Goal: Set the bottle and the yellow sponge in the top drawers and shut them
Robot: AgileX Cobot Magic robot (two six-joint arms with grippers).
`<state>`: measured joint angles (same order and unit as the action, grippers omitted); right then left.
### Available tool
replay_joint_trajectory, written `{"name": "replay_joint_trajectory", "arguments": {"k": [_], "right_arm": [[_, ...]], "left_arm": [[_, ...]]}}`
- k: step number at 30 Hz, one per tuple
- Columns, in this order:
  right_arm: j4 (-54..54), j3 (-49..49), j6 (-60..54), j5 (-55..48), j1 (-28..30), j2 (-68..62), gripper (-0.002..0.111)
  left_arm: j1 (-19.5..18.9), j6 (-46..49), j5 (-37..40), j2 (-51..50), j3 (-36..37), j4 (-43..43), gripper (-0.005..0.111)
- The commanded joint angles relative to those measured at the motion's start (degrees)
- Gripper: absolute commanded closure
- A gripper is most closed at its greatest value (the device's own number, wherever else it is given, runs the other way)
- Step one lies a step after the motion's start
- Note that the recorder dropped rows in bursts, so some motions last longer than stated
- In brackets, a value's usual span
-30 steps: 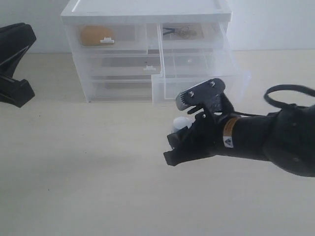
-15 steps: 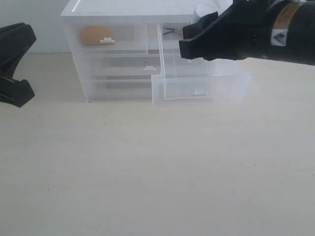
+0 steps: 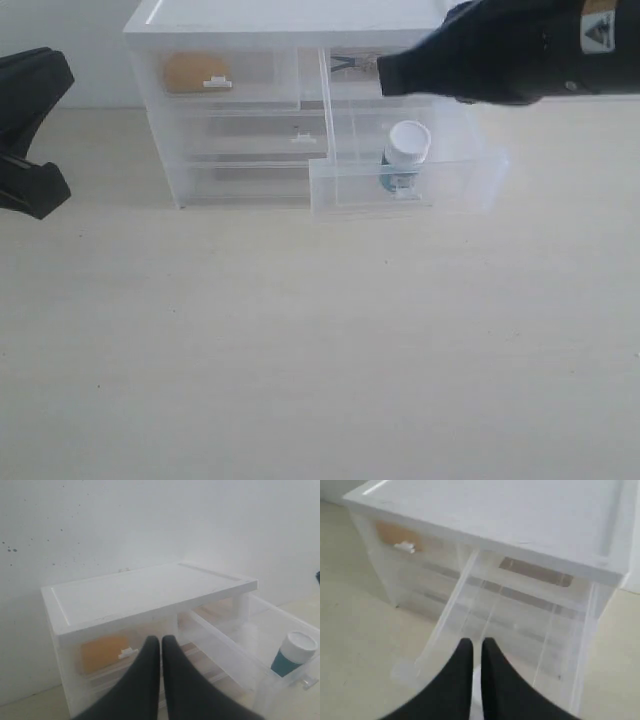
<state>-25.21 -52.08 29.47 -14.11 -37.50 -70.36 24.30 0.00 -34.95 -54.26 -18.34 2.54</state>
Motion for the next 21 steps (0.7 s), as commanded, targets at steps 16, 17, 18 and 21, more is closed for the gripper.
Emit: {"name": "replay_joint_trajectory", "arguments": {"k": [16,17,18,21], "right_arm": [[-3.96,7.86,1.67,6.82,-2.49,-4.56,0.106],[-3.96,6.89,1.67,5.59,-1.14,-4.87,0.106],[-3.86,6.09,1.95,5.1,0.04,-5.35,0.106],[-3.86,4.51,1.95,5.72,1.6,-7.19,0.106]], "left_arm": [[0.32,0.0,-0.19,-0.25,0.17,-0.63,0.103],[0.32,0.0,-0.19,-0.25,0.17,-0.63,0.103],[0.32,0.0,-0.19,-0.25,0.17,-0.63,0.103],[0.32,0.0,-0.19,-0.25,0.17,-0.63,0.103]]}}
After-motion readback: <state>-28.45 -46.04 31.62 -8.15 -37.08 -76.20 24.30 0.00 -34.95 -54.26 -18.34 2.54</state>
